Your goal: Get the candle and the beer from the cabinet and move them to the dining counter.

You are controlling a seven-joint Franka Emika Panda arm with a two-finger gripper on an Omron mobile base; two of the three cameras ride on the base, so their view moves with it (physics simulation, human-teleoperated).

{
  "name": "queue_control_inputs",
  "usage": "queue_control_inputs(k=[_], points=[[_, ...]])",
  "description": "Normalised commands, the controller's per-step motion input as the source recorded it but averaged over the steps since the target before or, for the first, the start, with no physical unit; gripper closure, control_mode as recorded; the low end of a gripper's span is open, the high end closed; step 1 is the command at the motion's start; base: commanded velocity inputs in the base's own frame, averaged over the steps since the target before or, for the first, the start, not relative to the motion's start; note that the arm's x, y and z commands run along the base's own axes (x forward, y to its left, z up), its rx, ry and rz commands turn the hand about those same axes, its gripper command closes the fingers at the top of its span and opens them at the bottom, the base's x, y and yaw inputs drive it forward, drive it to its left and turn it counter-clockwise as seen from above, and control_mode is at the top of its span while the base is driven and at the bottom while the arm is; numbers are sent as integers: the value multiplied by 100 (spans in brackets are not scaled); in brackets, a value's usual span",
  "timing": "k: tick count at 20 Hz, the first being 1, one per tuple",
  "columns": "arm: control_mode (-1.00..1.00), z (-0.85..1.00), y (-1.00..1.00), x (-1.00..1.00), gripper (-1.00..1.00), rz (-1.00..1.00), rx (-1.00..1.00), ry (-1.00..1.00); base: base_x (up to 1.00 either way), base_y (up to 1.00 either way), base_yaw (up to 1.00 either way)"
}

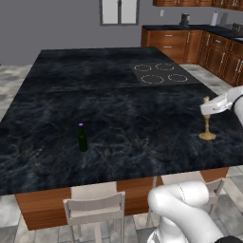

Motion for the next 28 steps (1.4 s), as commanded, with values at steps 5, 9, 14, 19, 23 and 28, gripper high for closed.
queue_control_inputs(k=[5, 9, 14, 19, 23, 28], points=[[-100, -31, -40, 43, 100, 11, 4, -2, 0, 0, 0], [-100, -31, -32, 53, 100, 7, 7, -2, 0, 0, 0], [-100, -38, -10, 63, 100, 5, 4, -2, 0, 0, 0], [-100, -37, -1, 69, 100, 4, 5, -4, 0, 0, 0], [-100, -41, -1, 61, 100, 3, 4, -7, 0, 0, 0], [-100, -45, -16, 53, 100, 0, 4, -6, 0, 0, 0]])
